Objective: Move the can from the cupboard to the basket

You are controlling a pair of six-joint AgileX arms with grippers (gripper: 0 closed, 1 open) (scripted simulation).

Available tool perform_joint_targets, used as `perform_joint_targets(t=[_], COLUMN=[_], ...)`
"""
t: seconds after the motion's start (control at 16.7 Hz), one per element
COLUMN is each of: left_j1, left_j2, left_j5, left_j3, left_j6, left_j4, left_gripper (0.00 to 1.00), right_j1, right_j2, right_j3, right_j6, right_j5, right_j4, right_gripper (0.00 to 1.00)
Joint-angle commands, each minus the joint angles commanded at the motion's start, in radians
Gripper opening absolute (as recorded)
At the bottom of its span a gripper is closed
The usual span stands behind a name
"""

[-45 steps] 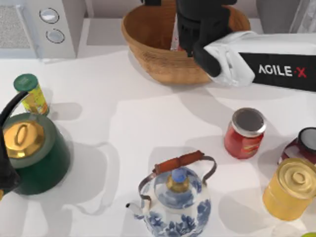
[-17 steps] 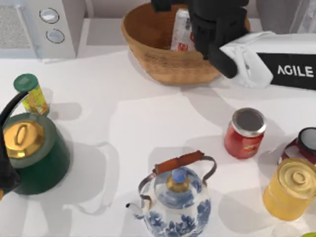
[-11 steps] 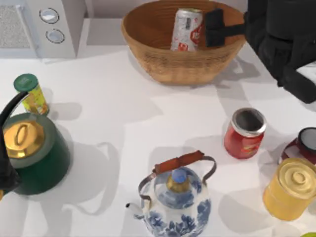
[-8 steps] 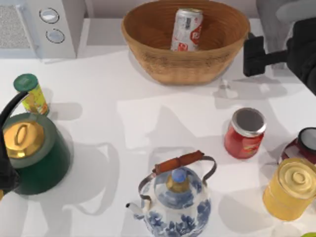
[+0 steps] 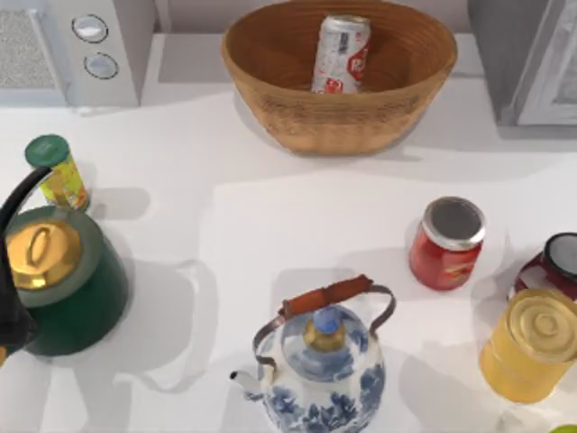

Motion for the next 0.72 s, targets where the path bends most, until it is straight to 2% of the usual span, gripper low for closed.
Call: perform_joint_targets(t=[0.36,0.72], left_j1=[0.0,0.0], left_j2=[0.0,0.0], left_j5=[0.0,0.0], left_j3=[0.0,0.0], left_j6=[0.0,0.0], left_j4=[0.0,0.0], left_gripper=[1.0,1.0], right_j1=[-0.116,-0.135], right_j2=[-0.418,-0.483], right_j3=[-0.205,-0.231], right_j6=[0.025,0.033], right_j5=[-0.021,-0.019], right_j4=[-0.13,-0.151], right_gripper=[1.0,1.0])
